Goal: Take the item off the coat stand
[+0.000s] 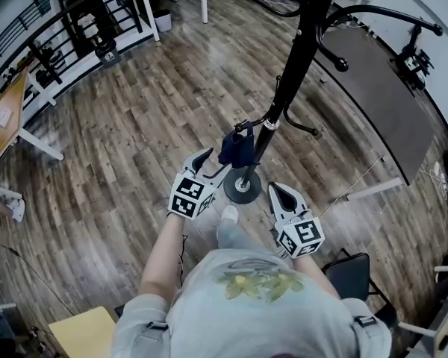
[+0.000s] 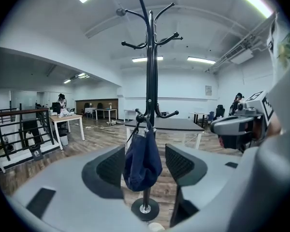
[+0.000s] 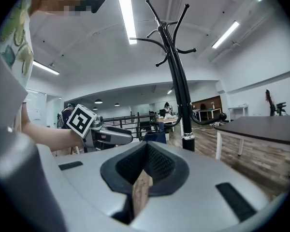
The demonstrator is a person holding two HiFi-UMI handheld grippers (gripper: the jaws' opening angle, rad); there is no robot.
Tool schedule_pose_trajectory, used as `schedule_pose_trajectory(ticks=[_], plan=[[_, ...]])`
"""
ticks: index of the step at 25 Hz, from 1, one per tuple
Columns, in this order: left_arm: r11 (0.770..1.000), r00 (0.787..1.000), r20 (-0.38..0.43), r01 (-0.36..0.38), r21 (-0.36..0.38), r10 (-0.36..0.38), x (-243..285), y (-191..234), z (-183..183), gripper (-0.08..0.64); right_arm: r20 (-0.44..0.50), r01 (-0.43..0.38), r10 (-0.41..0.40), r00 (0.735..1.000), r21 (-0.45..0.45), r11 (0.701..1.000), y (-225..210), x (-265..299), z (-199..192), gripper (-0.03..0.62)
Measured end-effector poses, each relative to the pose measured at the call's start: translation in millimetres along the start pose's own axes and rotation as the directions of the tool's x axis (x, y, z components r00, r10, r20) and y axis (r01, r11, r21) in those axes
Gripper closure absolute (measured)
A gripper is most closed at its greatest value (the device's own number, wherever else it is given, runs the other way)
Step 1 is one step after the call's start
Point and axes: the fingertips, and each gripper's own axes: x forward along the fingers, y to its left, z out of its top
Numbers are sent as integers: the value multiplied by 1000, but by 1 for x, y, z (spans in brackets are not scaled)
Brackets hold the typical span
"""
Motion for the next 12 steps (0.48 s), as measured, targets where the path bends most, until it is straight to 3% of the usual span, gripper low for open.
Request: schedule_pose_trajectory(ticks=[12], plan=[[996,994,-79,82,44,-78,55,9,-9,290,-13,61,-61,998,37,997,-24,16,-6,586]])
